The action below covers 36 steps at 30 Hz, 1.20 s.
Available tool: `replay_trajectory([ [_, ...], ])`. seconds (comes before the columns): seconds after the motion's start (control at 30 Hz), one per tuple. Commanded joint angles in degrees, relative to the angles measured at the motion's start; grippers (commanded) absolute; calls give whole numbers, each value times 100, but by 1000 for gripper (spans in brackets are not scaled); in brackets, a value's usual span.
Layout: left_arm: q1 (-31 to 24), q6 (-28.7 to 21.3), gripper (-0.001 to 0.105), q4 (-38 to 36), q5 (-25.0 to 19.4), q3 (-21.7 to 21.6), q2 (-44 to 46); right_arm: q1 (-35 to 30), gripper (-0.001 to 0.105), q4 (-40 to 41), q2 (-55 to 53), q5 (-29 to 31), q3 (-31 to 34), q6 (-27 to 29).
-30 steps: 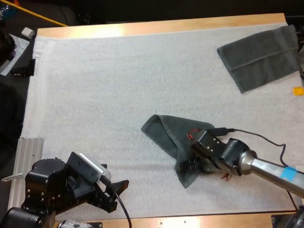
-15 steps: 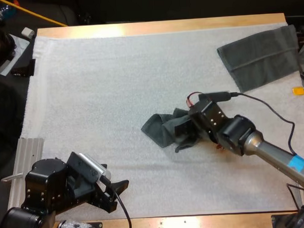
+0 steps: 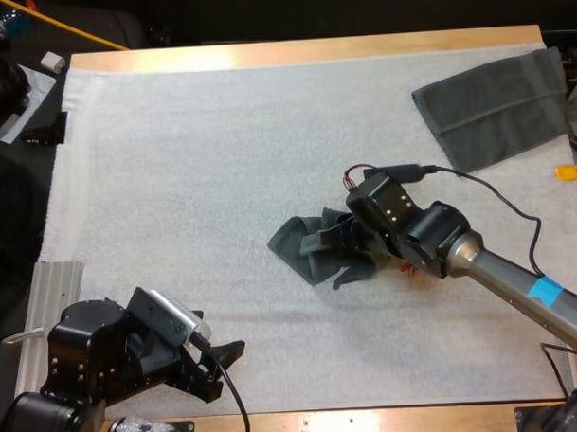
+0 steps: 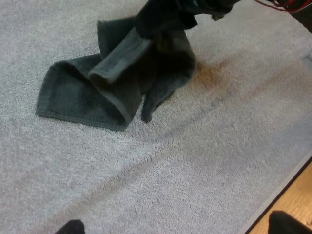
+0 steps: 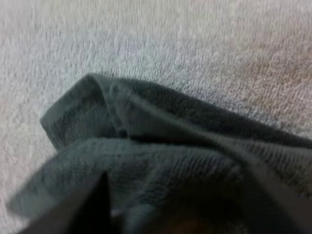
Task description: Pick towel from pile, fold and stack
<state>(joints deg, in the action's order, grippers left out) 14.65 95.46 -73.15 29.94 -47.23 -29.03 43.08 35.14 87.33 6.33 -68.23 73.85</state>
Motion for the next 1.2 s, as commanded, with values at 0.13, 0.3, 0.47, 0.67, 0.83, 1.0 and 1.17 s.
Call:
replay_trajectory([
  [0.13,38,-30,71,165,59,-38,-7,-94,59,1332,-200,31,-231,770],
  [0.3,21,-3,70,207,55,-26,-15,-106,58,1594,-286,24,-174,789],
  [0.47,17,-9,70,284,67,39,-17,-56,57,1875,-347,-53,288,739],
  [0.67,13,-10,70,357,66,167,-41,127,57,1503,-452,-281,978,290],
  [0.83,11,9,71,364,82,245,-40,246,57,874,-436,-465,1395,-109],
  [1.0,12,5,71,359,107,285,-49,279,57,538,-225,-636,1435,-256],
  [1.17,37,-6,70,289,119,257,-7,262,46,564,-267,-449,1450,-341],
])
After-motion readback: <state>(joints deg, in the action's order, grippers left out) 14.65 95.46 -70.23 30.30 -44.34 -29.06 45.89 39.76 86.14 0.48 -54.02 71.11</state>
